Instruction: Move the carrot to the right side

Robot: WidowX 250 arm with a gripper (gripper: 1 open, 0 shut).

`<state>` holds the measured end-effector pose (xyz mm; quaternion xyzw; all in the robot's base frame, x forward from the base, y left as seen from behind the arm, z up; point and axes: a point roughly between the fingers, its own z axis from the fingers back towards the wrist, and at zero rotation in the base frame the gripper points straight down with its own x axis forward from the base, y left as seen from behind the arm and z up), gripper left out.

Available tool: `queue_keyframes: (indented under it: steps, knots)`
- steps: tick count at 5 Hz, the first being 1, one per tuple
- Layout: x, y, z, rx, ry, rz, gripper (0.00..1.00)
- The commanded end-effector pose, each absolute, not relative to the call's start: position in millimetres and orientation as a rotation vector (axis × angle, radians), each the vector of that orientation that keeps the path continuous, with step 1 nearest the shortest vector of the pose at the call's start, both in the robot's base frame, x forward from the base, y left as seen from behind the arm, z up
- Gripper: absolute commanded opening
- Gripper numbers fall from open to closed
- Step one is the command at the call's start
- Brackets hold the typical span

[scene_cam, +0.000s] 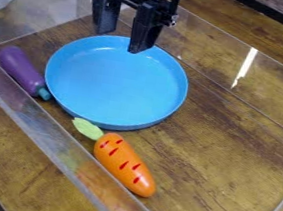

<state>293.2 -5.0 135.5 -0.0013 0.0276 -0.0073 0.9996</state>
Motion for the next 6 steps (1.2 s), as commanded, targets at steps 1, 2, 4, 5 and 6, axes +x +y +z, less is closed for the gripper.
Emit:
queue_keyframes:
  steps: [1, 2, 4, 5, 6]
  knots:
    - [291, -8, 129.9, -0.005, 0.066, -0.007, 1.00]
    - [288, -10, 124.3, -0.008, 0.077, 0.000, 1.00]
    - [272, -27, 104.6, -0.027, 0.060, 0.095, 1.00]
    - [260, -37, 84.6, -0.021, 0.051, 0.118, 0.00]
    - [257, -42, 77.8, -0.019, 0.041, 0.158, 1.00]
